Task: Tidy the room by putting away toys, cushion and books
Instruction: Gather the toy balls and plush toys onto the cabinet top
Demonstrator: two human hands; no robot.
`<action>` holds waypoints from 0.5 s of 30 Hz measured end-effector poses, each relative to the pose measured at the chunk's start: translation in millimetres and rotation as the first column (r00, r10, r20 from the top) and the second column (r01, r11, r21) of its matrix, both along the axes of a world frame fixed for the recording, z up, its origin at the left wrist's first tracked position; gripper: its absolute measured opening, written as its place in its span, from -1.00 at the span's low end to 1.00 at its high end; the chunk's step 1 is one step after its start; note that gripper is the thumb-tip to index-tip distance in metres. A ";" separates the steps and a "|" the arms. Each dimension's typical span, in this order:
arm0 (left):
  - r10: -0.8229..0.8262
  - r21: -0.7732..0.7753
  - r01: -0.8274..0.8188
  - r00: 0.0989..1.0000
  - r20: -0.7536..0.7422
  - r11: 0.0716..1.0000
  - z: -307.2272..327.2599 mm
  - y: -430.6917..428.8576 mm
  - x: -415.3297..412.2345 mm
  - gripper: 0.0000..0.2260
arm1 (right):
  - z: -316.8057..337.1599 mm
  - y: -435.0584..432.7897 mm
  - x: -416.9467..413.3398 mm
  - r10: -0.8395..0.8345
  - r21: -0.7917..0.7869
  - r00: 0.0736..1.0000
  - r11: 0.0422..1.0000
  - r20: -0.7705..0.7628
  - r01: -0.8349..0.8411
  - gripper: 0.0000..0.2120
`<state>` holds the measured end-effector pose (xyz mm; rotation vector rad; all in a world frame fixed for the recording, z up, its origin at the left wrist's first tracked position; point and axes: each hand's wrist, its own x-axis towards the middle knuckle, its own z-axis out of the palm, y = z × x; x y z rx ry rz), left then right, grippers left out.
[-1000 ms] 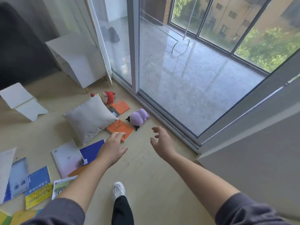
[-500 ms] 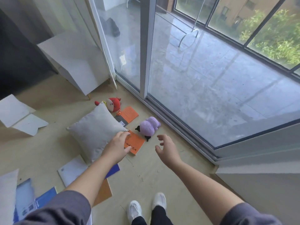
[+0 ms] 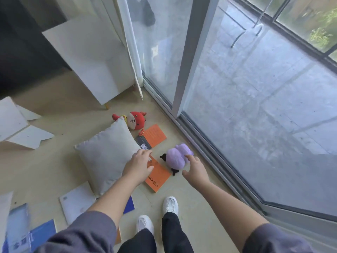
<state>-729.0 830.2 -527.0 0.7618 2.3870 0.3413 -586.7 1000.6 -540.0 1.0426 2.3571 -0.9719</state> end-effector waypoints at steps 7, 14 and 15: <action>0.053 -0.096 -0.055 0.998 -0.029 0.994 -112.0 45.4 -100.6 -0.42 | -119.1 37.0 -71.3 0.163 -0.108 0.970 0.984 0.179 -0.145 -0.10; 0.010 -0.201 -0.023 0.998 -0.070 0.979 -246.4 75.9 -177.7 -0.09 | -264.0 46.2 -123.1 0.121 -0.040 0.942 0.993 0.313 -0.114 0.11; 0.014 -0.212 -0.030 0.997 -0.077 0.977 -266.6 76.4 -185.5 -0.06 | -285.5 44.9 -126.0 0.120 -0.038 0.935 0.993 0.333 -0.114 0.13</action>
